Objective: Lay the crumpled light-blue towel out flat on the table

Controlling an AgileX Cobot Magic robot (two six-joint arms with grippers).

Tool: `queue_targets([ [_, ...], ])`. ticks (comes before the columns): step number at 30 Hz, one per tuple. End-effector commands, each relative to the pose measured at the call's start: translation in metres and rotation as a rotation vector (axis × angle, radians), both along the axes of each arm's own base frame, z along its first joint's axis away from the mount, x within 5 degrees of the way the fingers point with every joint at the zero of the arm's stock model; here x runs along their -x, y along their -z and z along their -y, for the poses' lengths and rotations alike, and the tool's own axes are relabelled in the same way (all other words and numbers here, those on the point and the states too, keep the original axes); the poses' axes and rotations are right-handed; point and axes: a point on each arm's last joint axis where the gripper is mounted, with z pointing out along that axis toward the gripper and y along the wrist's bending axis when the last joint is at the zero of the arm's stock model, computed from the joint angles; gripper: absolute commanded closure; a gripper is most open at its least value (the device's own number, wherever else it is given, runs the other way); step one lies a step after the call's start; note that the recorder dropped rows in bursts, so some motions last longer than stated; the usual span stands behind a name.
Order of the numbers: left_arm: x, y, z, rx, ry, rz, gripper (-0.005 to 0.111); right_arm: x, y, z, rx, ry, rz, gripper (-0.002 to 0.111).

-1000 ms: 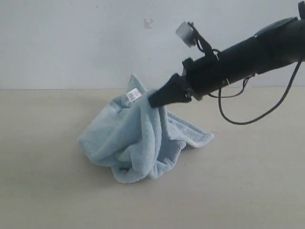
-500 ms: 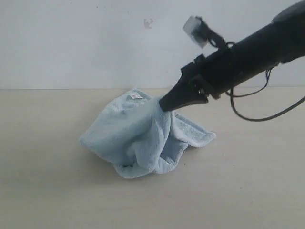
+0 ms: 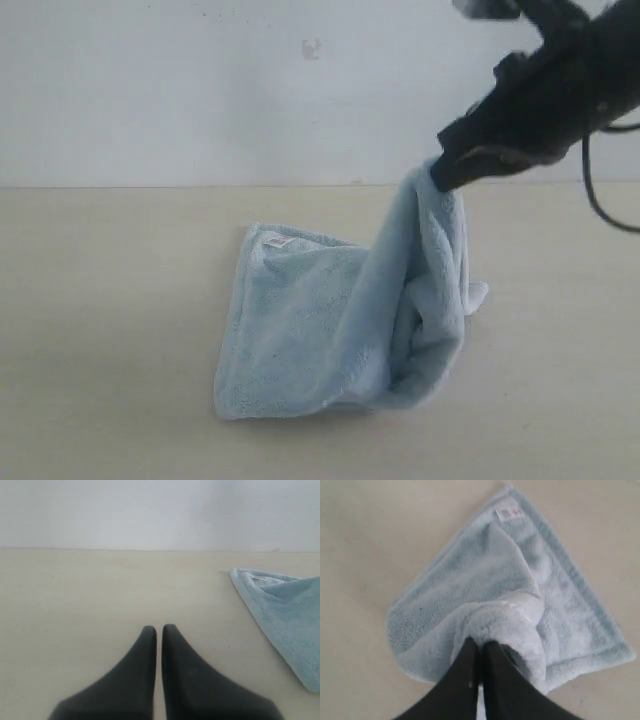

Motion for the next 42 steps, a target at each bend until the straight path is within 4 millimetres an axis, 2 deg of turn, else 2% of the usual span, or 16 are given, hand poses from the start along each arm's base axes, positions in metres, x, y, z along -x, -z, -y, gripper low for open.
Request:
queue_targets([
  [1, 0.000, -0.001, 0.001, -0.001, 0.010, 0.006, 0.103, -0.010, 0.071, 0.001, 0.022, 0.083, -0.153, 0.108],
  [4, 0.000, -0.001, 0.001, -0.001, 0.010, 0.006, 0.103, -0.012, 0.116, 0.000, -0.003, 0.158, -0.266, 0.108],
  [6, 0.000, -0.001, 0.001, -0.001, 0.010, 0.006, 0.103, -0.014, 0.131, -0.003, -0.024, 0.172, -0.331, 0.105],
  [10, 0.000, -0.001, 0.001, -0.001, 0.010, 0.006, 0.103, -0.018, 0.133, -0.012, -0.152, 0.221, -0.403, 0.092],
  [13, 0.000, -0.001, 0.001, -0.001, 0.010, 0.006, 0.103, -0.016, 0.109, -0.023, -0.261, 0.107, -0.456, 0.086],
  [16, 0.000, -0.001, 0.001, -0.001, 0.010, 0.008, 0.103, -0.013, 0.061, -0.035, -0.375, -0.087, -0.460, 0.085],
  [19, 0.000, -0.001, 0.001, -0.001, 0.010, 0.008, 0.103, -0.003, 0.009, -0.040, -0.483, -0.246, -0.305, 0.085],
  [21, 0.000, -0.001, 0.001, -0.001, 0.010, 0.008, 0.103, 0.007, -0.016, -0.039, -0.508, -0.303, -0.185, 0.085],
  [23, 0.000, -0.001, 0.001, -0.001, 0.010, 0.008, 0.103, 0.021, -0.034, -0.035, -0.483, -0.355, -0.080, 0.085],
  [25, 0.000, -0.001, 0.001, -0.001, 0.010, 0.008, 0.103, 0.029, -0.042, -0.031, -0.421, -0.370, -0.016, 0.085],
  [27, 0.000, -0.001, 0.001, -0.001, 0.010, 0.008, 0.103, 0.028, -0.037, -0.026, -0.339, -0.334, 0.020, 0.085],
  [30, 0.000, -0.001, 0.001, -0.001, 0.010, 0.008, 0.103, 0.018, -0.012, -0.021, -0.248, -0.254, 0.023, 0.085],
  [34, 0.000, -0.001, 0.001, -0.001, 0.010, 0.008, 0.103, -0.005, 0.053, -0.016, -0.192, -0.056, -0.064, 0.085],
  [37, 0.000, -0.001, 0.001, -0.001, 0.010, 0.006, 0.103, -0.018, 0.092, -0.014, -0.188, 0.102, -0.185, 0.085],
  [39, 0.000, -0.001, 0.001, -0.001, 0.010, 0.006, 0.103, -0.024, 0.098, -0.017, -0.210, 0.119, -0.231, 0.085],
  [42, 0.000, -0.001, 0.001, -0.001, 0.010, 0.006, 0.103, -0.027, 0.086, -0.024, -0.311, 0.107, -0.258, 0.085],
])
